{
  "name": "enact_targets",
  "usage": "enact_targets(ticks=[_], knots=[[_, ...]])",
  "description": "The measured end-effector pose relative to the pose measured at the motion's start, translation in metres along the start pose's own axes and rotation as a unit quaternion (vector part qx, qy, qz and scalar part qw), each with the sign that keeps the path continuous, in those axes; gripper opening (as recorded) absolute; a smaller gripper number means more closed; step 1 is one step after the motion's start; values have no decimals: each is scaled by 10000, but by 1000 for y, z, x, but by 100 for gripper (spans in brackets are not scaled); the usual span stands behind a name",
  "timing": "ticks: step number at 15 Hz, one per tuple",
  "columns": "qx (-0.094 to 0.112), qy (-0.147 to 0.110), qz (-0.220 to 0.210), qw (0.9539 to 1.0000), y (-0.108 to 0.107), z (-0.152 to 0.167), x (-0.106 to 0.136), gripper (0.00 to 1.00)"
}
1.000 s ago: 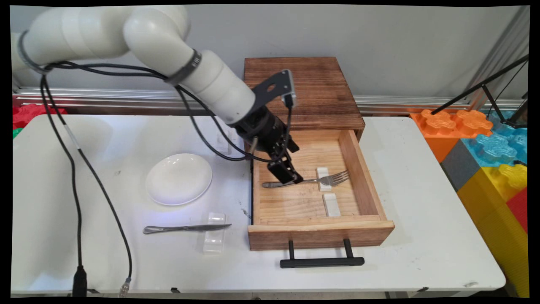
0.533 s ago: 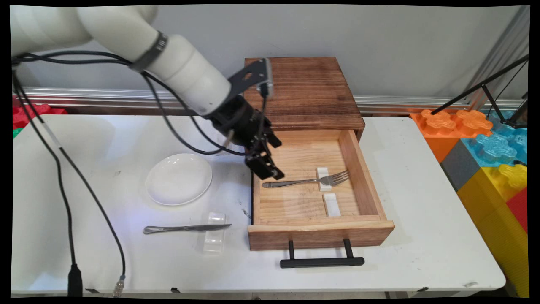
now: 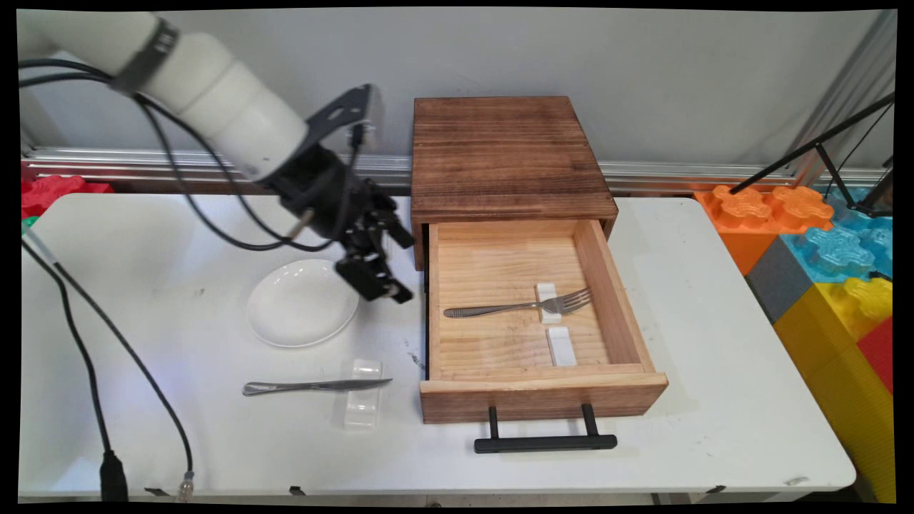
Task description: Pick up the knife from the right of the white plate
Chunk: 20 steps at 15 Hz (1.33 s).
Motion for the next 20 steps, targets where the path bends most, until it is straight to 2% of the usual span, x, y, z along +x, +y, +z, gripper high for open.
enact_targets(ticks=[3,12,16,20], knots=[[-84,-94,-113,9999,2,-20,-25,100],[-127,-303,-292,9990,6,-63,-95,100],[-114,-363,-324,9988,9,-72,-123,100],[-200,-360,-303,9987,13,-75,-154,100]])
